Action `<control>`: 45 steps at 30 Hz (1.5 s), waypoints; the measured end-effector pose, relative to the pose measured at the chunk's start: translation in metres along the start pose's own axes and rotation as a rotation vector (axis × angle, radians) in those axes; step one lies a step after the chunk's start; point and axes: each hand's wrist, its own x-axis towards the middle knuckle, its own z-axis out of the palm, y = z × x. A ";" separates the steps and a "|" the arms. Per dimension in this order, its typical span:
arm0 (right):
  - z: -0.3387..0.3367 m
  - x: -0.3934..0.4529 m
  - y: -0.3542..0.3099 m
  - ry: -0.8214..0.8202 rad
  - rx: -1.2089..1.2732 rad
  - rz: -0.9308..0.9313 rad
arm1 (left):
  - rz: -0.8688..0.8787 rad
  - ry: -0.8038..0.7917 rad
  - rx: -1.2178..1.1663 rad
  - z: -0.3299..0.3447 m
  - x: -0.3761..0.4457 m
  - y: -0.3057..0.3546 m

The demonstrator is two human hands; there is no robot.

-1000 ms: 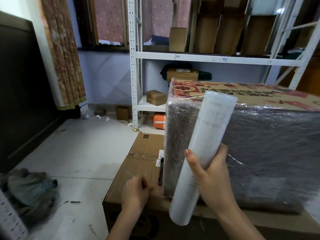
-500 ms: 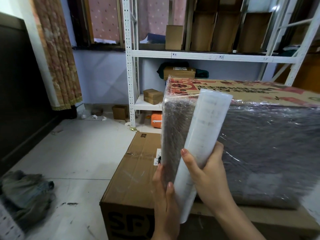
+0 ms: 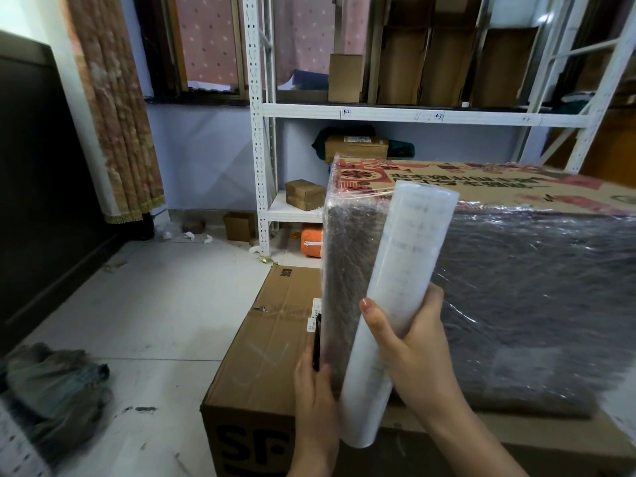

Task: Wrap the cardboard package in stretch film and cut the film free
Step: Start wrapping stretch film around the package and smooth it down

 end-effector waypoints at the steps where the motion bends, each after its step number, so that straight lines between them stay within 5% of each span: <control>1: 0.000 0.000 0.000 -0.002 0.001 0.001 | 0.021 0.013 0.006 0.000 -0.002 0.003; 10: -0.001 0.001 -0.002 0.009 0.001 0.013 | 0.070 -0.137 0.047 0.003 0.003 0.013; 14: -0.003 0.001 -0.003 -0.006 -0.033 0.033 | 0.443 -0.032 0.163 -0.002 0.006 0.080; 21: -0.004 0.002 0.001 -0.018 -0.097 0.034 | 0.849 -0.004 0.160 0.033 0.059 0.176; 32: -0.008 0.001 -0.007 0.034 -0.072 0.045 | 0.964 0.189 0.248 0.053 0.080 0.182; 45: -0.023 0.003 0.003 -0.049 0.035 0.012 | 1.006 0.166 0.239 0.052 0.081 0.178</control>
